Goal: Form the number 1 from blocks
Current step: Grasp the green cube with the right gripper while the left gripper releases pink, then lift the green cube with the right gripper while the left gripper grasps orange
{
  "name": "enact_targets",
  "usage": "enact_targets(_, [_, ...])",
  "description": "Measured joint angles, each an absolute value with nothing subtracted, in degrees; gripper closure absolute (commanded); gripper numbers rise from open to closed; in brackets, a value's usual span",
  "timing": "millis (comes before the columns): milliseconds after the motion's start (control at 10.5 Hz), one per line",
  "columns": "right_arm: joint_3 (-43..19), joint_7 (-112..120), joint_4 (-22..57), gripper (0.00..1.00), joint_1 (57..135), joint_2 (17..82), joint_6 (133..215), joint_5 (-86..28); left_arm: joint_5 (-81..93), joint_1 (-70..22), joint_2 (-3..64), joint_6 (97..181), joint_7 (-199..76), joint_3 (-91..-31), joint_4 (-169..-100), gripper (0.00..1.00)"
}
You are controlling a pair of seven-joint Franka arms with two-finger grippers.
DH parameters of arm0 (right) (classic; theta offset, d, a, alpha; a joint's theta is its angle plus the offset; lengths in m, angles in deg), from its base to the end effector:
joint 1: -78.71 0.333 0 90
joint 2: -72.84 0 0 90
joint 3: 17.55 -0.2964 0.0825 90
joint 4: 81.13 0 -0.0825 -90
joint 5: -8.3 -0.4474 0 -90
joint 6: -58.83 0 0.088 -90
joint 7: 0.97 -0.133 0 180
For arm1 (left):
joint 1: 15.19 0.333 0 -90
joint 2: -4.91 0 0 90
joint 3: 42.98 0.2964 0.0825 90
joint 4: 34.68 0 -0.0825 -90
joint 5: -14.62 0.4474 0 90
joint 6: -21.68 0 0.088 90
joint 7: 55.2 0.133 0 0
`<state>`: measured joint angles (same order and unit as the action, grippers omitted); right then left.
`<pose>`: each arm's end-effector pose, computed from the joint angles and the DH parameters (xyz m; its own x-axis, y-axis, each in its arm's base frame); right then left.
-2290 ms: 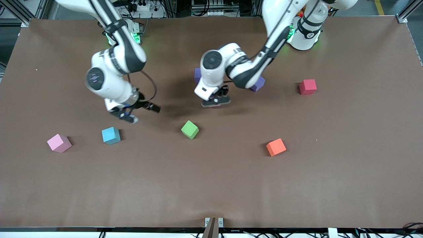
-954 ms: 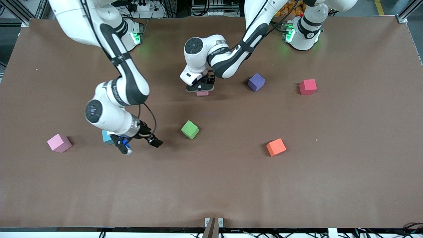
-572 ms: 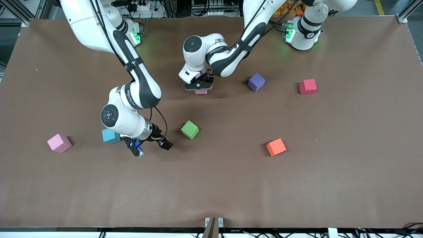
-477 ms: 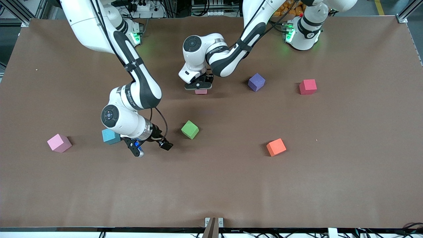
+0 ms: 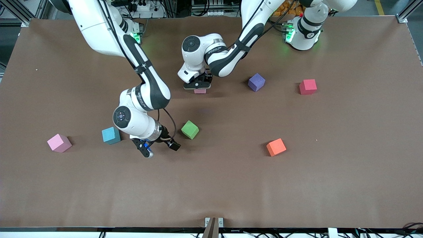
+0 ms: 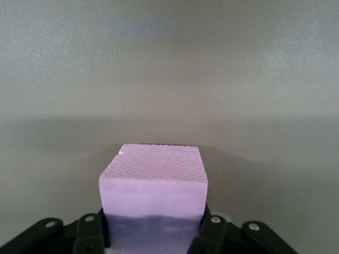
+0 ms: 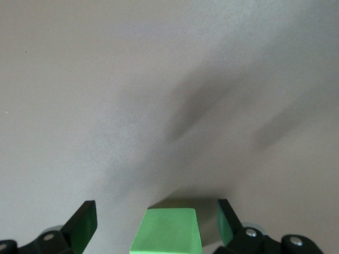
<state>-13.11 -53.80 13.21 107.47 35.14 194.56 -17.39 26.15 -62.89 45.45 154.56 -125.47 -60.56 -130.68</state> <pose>0.6608 0.3165 0.1545 0.7014 -0.6825 -0.2058 -0.7127 -0.6749 -0.1910 0.3098 -0.6378 0.1182 0.9982 0.0146 -0.0586 0.0145 -0.9999 -0.0027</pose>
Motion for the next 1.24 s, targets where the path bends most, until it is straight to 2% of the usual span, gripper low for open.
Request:
enact_targets(668, [-13.2,-53.8,11.4,0.0,109.0,32.0,195.0,-18.0,26.2,-64.1,43.8,153.8,-125.5,-60.2,-128.8,0.0])
enact_targets(1240, [-14.2,-53.7,10.8,0.0,110.5,31.1,194.6,-20.6,26.5,-56.4,36.4,143.9,-123.6,-59.5,-128.7,0.0])
